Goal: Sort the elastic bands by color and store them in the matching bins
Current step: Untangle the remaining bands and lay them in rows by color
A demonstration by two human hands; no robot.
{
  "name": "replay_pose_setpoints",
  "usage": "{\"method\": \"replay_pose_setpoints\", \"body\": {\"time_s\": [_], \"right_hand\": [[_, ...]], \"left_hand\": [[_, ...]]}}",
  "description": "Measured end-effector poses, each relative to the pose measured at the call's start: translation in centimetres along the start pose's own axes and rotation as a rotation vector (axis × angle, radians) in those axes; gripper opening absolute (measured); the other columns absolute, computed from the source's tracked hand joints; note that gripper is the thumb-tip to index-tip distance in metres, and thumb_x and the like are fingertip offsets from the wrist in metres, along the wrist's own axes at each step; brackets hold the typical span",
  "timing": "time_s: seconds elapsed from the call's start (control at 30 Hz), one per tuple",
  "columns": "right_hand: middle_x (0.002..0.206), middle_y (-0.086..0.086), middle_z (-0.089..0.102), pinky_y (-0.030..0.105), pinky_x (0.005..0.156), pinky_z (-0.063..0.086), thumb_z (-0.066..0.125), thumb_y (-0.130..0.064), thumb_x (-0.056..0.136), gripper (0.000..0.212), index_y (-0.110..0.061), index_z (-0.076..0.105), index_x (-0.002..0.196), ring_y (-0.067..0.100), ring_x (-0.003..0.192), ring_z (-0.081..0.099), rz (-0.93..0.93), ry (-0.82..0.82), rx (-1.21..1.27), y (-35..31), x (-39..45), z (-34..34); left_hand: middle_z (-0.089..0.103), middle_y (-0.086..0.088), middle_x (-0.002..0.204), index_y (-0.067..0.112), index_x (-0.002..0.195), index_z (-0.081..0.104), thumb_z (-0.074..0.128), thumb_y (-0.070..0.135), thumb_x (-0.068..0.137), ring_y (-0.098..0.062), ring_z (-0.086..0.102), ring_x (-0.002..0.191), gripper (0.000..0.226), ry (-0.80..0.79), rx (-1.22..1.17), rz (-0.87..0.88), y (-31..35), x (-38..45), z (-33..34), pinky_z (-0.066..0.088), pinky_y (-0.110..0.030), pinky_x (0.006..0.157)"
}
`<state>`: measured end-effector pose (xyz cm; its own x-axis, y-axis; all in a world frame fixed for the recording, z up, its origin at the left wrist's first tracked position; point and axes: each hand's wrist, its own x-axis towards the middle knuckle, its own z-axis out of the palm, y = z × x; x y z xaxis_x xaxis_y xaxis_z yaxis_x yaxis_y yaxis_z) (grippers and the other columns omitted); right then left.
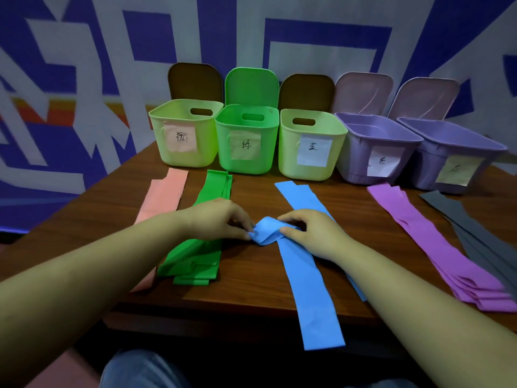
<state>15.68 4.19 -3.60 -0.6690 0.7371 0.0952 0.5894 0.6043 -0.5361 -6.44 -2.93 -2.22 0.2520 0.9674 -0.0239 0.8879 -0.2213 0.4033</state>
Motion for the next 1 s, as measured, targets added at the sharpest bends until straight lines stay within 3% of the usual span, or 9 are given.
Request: {"method": "replay_pose_setpoints", "body": {"time_s": [0.1,0.17,0.27,0.33,0.37,0.47,0.6,0.73,1.0], "right_hand": [[0.122,-0.011,0.061,0.014,0.086,0.033,0.061,-0.038,0.089,0.033,-0.024,0.064,0.12,0.004,0.113,0.052,0.005,0.001,0.053,-0.1,-0.3,-0.1],[0.109,-0.013,0.062,0.014,0.084,0.035,0.063,-0.044,0.086,0.034,-0.023,0.067,0.112,0.002,0.105,0.054,0.01,0.009,0.13,-0.5,-0.5,-0.2],[0.07,-0.009,0.049,0.021,0.064,0.035,0.06,-0.045,0.087,0.035,-0.011,0.06,0.077,0.004,0.066,0.047,0.004,0.012,0.329,-1.5,-0.5,-0.7],[0.053,-0.015,0.045,0.015,0.054,0.033,0.062,-0.035,0.089,0.035,-0.016,0.049,0.063,-0.002,0.05,0.043,0.021,0.022,0.453,-2.1,-0.6,-1.1],[0.056,-0.018,0.054,0.014,0.057,0.04,0.064,-0.029,0.089,0.026,-0.018,0.054,0.067,-0.004,0.054,0.052,0.032,0.008,0.518,-2.4,-0.7,-1.3],[0.09,-0.004,0.072,0.034,0.079,0.055,0.066,-0.019,0.088,0.006,-0.018,0.065,0.094,0.014,0.082,0.069,0.107,-0.063,0.632,-2.4,-0.9,-1.8],[0.082,0.002,0.073,0.028,0.067,0.055,0.059,-0.006,0.09,0.009,-0.014,0.064,0.092,0.014,0.072,0.069,0.145,-0.155,0.738,-2.4,-2.2,-2.5],[0.091,0.001,0.072,0.027,0.063,0.053,0.056,-0.007,0.092,0.016,-0.015,0.062,0.105,0.016,0.08,0.069,0.177,-0.229,0.702,-1.3,-3.8,-3.4],[0.092,0.006,0.07,0.024,0.065,0.055,0.055,-0.001,0.092,0.024,-0.005,0.058,0.115,0.012,0.073,0.069,0.227,-0.308,0.762,0.7,-5.7,-4.6]], "left_hand": [[0.069,0.006,0.098,0.017,0.096,0.071,0.066,0.026,0.087,0.002,0.06,0.086,0.014,0.162,-0.074,-0.023,0.2,0.3,-0.3,0.044,-0.016,0.079],[0.066,0.006,0.086,0.019,0.091,0.067,0.063,0.023,0.089,0.01,0.057,0.072,0.005,0.266,-0.178,-0.01,0.9,0.6,-1.1,0.042,-0.01,0.07],[0.066,0.006,0.083,0.016,0.091,0.065,0.061,0.017,0.09,0.011,0.055,0.067,0.004,0.358,-0.381,0.026,2.3,1.6,-3.0,0.044,-0.009,0.072],[0.064,0.003,0.08,0.017,0.087,0.063,0.059,0.014,0.092,0.004,0.056,0.067,0.007,0.403,-0.493,0.035,3.3,2.4,-4.4,0.047,-0.015,0.071],[0.063,0.0,0.079,0.017,0.085,0.061,0.057,0.013,0.092,-0.001,0.056,0.068,0.009,0.429,-0.524,0.036,3.8,2.9,-5.1,0.047,-0.018,0.068],[0.06,0.0,0.076,0.013,0.088,0.061,0.056,0.014,0.094,-0.008,0.054,0.066,0.008,0.545,-0.526,0.02,5.1,4.2,-7.0,0.048,-0.015,0.059],[0.059,0.004,0.077,0.005,0.101,0.063,0.056,0.017,0.095,-0.006,0.055,0.067,0.016,0.687,-0.488,-0.048,5.2,5.8,-8.8,0.049,-0.013,0.052],[0.063,-0.007,0.089,0.003,0.106,0.064,0.056,0.021,0.094,-0.019,0.059,0.077,0.022,0.705,-0.507,-0.121,4.4,7.1,-8.8,0.052,-0.021,0.056],[0.056,0.0,0.066,0.008,0.092,0.064,0.059,0.022,0.093,-0.012,0.048,0.05,0.014,0.657,-0.455,-0.199,4.1,9.9,-6.1,0.039,-0.017,0.042]]}}
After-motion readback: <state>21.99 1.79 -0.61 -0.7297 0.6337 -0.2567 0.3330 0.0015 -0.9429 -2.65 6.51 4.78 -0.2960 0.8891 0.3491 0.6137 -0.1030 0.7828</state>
